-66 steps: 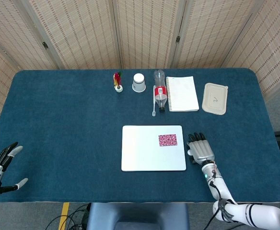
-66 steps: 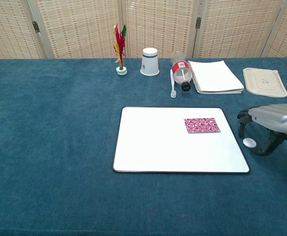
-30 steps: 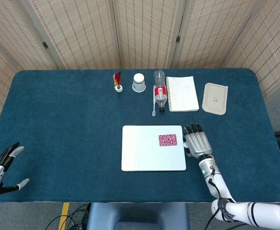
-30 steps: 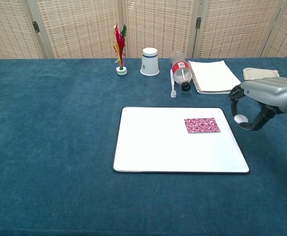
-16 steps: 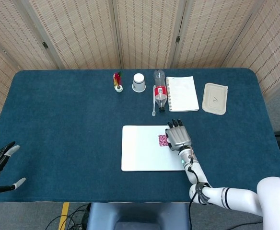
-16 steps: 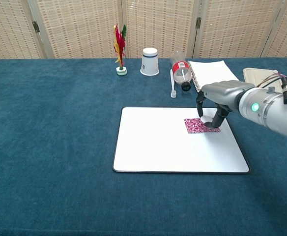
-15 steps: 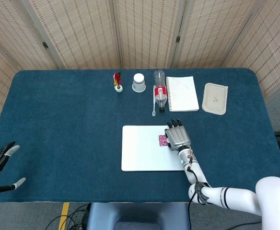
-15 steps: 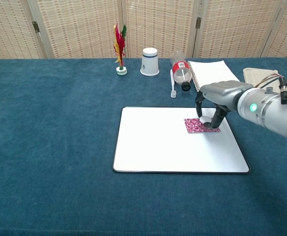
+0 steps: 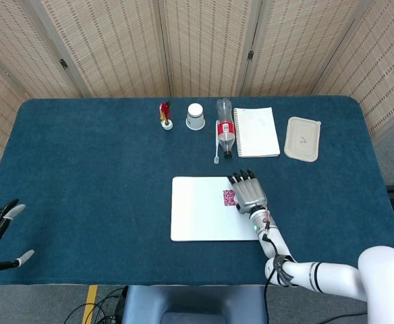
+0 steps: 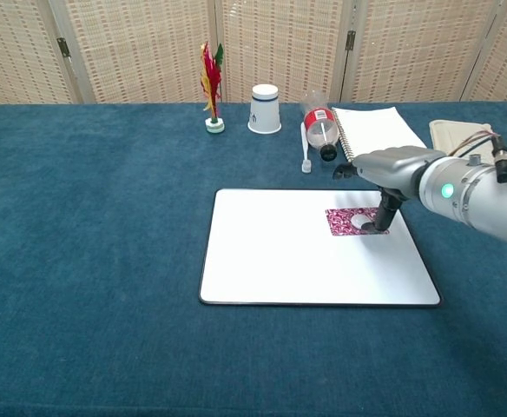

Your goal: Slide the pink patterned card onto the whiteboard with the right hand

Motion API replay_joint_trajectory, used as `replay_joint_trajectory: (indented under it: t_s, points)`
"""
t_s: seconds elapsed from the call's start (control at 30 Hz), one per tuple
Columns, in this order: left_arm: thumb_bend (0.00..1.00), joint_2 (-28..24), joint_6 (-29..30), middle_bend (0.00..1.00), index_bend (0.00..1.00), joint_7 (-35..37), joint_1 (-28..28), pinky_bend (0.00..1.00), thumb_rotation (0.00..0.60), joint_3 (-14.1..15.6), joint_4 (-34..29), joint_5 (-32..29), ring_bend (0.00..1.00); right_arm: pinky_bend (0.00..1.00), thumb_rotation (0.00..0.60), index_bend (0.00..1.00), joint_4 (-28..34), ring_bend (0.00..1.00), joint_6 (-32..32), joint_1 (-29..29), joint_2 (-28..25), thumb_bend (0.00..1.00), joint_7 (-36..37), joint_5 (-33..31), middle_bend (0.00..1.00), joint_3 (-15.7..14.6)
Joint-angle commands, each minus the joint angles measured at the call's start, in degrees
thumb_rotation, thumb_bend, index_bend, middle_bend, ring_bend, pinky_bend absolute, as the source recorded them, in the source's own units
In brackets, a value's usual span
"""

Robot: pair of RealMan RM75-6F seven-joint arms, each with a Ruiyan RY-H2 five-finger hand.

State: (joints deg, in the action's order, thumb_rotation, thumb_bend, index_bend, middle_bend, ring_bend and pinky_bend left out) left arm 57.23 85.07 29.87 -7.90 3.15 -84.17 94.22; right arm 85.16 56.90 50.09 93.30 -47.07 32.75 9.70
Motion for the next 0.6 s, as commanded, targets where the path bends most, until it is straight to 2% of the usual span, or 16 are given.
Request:
replay_joint_trajectory:
  t_s: [0.03, 0.17, 0.27, 0.43, 0.6]
  points:
    - [0.25, 0.0, 0.2, 0.03, 0.10, 0.0, 0.1, 0.18, 0.600, -0.1, 0.0, -0.2, 0.02, 0.00, 0.600, 0.09, 4.7, 0.00, 2.9, -2.3, -3.1, 0.22, 3.8, 3.9, 0.08, -0.3]
    - [0.25, 0.2, 0.0, 0.03, 0.10, -1.3, 0.2, 0.18, 0.600, -0.2, -0.1, -0.5, 0.02, 0.00, 0.600, 0.09, 12.2, 0.00, 8.9, -8.0, -8.4, 0.21, 11.1, 14.1, 0.08, -2.4]
    - [0.25, 0.4, 0.1, 0.03, 0.10, -3.1, 0.3, 0.18, 0.600, -0.3, -0.6, -0.6, 0.02, 0.00, 0.600, 0.09, 15.5, 0.00, 14.4, -13.5, -11.9, 0.21, 18.4, 25.1, 0.08, -6.3]
    - [0.25, 1.0, -0.6, 0.03, 0.10, -7.1, 0.3, 0.18, 0.600, -0.6, -1.7, -1.4, 0.02, 0.00, 0.600, 0.09, 13.6, 0.00, 26.1, -23.1, -15.8, 0.19, 27.3, 43.6, 0.08, -15.1]
    - [0.25, 1.5, -0.4, 0.03, 0.10, -15.3, 1.1, 0.18, 0.600, -0.7, -4.6, -2.4, 0.02, 0.00, 0.600, 0.09, 10.0, 0.00, 35.2, -30.5, -18.4, 0.19, 32.2, 53.0, 0.08, -19.8]
